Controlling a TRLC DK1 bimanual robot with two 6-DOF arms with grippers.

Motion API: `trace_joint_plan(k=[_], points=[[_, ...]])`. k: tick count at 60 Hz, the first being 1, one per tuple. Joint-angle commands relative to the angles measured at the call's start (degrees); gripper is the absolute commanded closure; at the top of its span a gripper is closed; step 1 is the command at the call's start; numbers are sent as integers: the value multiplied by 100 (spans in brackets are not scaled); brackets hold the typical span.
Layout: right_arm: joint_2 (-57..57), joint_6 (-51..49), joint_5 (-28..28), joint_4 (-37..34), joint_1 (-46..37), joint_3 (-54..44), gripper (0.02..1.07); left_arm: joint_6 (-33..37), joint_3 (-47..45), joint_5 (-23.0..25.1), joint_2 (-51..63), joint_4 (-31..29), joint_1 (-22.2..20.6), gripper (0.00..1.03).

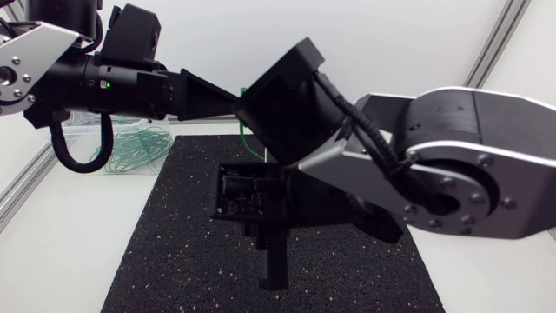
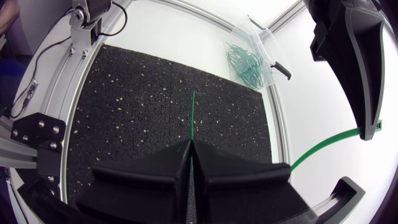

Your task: Take a green cable tie from the red box, thread the tail through the head to close it, then place it in the transparent bin on the left.

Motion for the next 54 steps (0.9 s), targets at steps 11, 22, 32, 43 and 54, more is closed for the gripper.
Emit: trace_joint_plan(k=[11, 22, 32, 43, 54], points=[[-84, 622, -1378, -615, -369, 202, 102, -99, -203, 49, -98, 41, 9, 100], [-75, 886, -3030, -1081, -817, 386, 102, -108, -220, 49, -159, 68, -9, 100], [127, 991, -3522, -1512, -1151, 597, 102, -108, -247, 49, -177, 85, -44, 100], [127, 1343, -4208, -1995, -1608, 966, 102, -117, -326, 49, -238, 112, -114, 100], [197, 1431, -4718, -2452, -2092, 1265, 102, -354, -484, 66, -344, 340, -246, 100]])
